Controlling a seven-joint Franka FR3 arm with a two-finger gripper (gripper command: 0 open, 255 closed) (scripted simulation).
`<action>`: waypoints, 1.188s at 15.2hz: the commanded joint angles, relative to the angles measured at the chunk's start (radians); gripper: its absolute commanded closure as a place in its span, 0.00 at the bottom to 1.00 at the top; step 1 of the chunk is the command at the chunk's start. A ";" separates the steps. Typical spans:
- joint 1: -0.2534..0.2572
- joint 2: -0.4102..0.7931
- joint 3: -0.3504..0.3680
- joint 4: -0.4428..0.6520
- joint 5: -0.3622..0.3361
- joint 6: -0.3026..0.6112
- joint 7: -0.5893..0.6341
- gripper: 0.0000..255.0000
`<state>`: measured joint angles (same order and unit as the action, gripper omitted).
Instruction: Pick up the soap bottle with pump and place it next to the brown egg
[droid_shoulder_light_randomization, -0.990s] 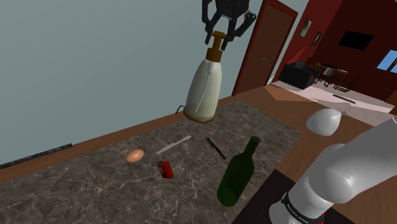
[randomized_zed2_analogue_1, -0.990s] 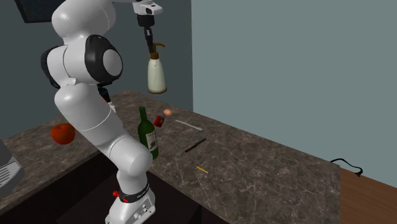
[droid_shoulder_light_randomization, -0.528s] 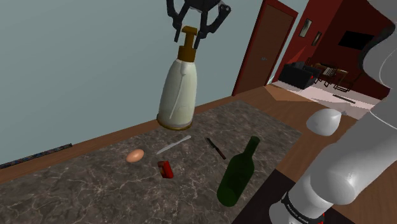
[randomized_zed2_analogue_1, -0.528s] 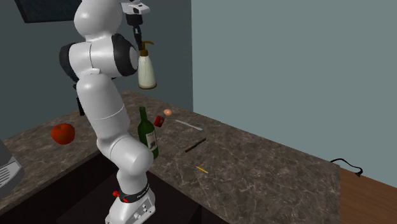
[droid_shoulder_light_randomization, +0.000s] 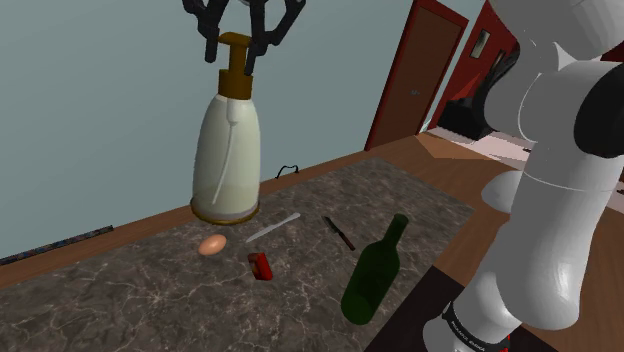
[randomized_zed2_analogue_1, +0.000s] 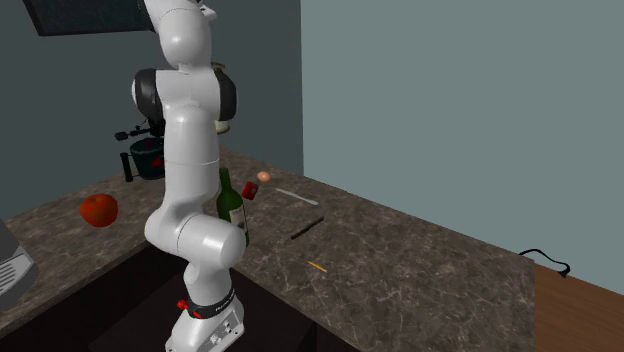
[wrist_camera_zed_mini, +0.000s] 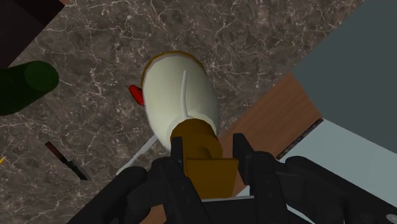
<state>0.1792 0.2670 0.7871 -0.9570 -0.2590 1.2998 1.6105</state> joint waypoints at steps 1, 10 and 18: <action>-0.006 -0.009 0.001 -0.037 0.008 0.030 0.011 1.00; -0.119 -0.146 -0.009 -0.330 0.127 0.221 -0.030 1.00; -0.156 -0.220 -0.024 -0.515 0.186 0.354 -0.058 1.00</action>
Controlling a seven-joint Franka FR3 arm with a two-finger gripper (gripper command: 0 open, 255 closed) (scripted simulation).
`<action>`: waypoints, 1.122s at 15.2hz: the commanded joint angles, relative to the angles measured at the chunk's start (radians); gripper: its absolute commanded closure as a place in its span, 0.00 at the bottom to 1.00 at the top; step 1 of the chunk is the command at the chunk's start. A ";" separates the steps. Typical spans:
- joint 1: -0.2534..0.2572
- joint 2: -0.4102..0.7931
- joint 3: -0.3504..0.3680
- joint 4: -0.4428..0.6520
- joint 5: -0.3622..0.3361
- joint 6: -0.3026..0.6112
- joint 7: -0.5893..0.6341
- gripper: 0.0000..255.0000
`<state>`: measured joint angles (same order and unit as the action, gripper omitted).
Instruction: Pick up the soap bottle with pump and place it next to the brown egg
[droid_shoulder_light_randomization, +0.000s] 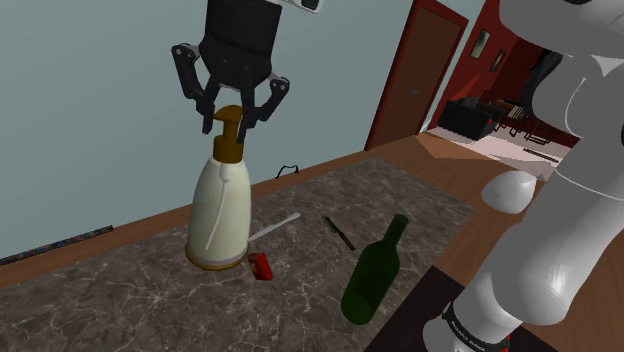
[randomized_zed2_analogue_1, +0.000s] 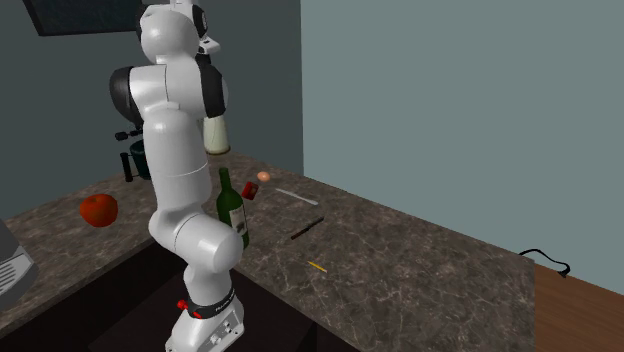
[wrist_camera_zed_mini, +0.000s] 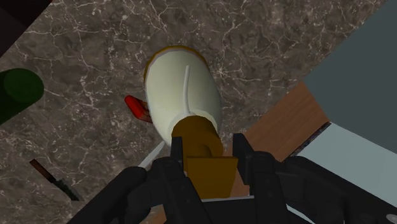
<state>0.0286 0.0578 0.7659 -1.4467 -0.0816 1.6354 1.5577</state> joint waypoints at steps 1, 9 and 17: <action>-0.008 -0.018 -0.004 -0.045 0.014 0.034 -0.008 1.00; -0.020 -0.058 -0.014 -0.191 0.044 0.152 -0.024 1.00; -0.023 -0.075 -0.018 -0.314 0.056 0.262 -0.029 1.00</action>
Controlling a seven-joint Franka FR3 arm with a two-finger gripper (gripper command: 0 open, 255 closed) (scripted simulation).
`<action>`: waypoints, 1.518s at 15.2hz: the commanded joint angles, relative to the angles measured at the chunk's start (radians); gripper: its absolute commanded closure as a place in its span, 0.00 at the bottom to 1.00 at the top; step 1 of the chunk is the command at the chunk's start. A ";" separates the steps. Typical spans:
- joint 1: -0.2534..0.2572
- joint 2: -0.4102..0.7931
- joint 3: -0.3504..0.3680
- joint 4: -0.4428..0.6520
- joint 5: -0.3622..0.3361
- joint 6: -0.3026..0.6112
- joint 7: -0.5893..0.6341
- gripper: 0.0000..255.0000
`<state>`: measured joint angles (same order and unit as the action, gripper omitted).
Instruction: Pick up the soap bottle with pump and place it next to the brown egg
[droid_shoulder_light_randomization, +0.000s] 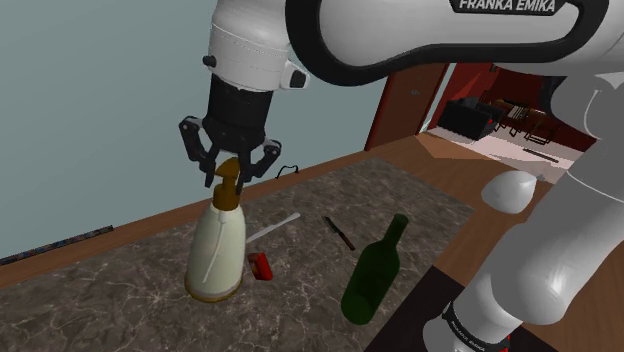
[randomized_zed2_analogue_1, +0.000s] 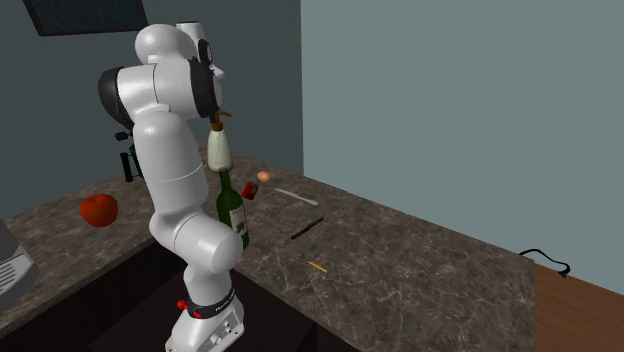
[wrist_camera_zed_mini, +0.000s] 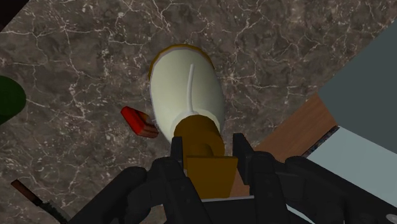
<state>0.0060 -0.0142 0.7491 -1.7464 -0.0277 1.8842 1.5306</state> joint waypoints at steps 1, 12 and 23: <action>-0.001 -0.003 -0.001 -0.028 0.002 0.027 -0.001 1.00; 0.001 0.010 0.002 -0.165 -0.010 0.173 0.011 1.00; 0.007 0.057 0.005 -0.273 -0.055 0.314 0.045 1.00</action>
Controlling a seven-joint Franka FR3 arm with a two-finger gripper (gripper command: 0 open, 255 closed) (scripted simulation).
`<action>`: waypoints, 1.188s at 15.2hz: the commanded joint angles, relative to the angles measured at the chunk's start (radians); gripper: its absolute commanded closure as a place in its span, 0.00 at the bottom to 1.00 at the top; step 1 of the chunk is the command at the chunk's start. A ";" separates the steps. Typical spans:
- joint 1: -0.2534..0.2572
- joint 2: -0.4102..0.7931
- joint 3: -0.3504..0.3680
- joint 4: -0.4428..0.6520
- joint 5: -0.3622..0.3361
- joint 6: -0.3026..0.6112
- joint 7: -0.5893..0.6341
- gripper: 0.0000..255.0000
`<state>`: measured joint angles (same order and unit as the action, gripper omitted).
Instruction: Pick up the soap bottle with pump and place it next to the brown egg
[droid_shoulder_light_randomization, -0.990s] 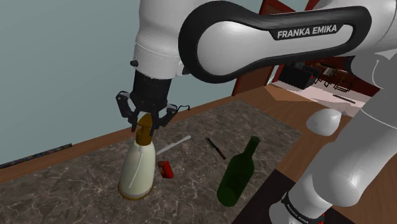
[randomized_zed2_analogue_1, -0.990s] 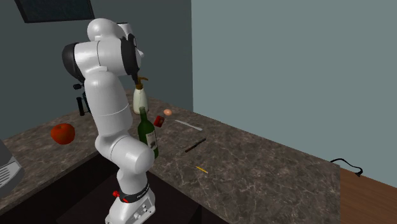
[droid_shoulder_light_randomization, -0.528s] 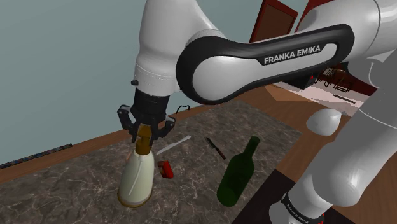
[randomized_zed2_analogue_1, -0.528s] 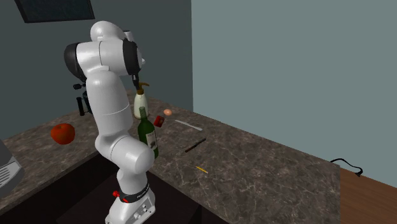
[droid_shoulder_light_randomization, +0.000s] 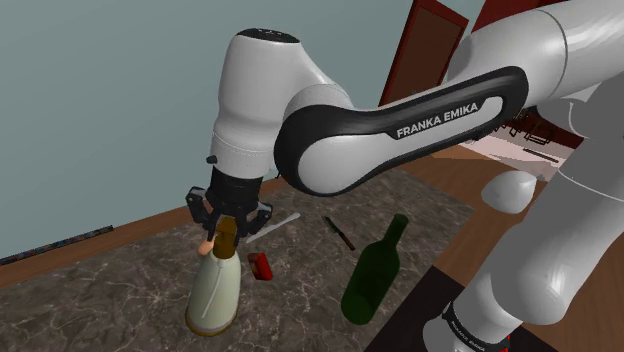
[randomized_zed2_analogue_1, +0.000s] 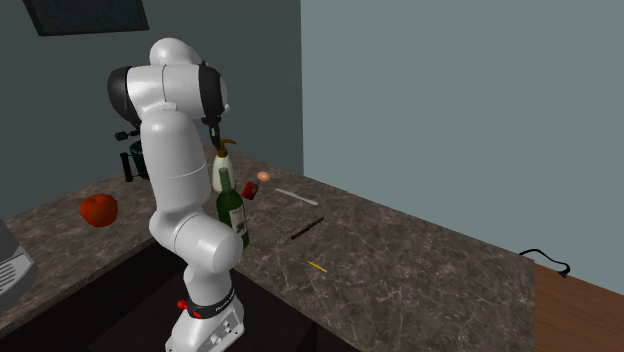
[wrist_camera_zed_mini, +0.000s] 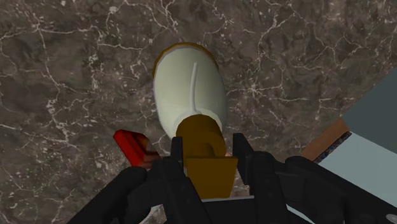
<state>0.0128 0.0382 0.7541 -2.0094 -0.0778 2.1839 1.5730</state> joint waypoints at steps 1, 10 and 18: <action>0.001 0.011 0.000 -0.018 -0.011 0.027 0.007 1.00; 0.002 0.018 -0.001 -0.026 -0.018 0.040 0.012 1.00; -0.005 -0.027 0.000 0.002 0.024 -0.019 -0.016 0.00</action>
<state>0.0102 0.0256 0.7539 -2.0231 -0.0682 2.1905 1.5665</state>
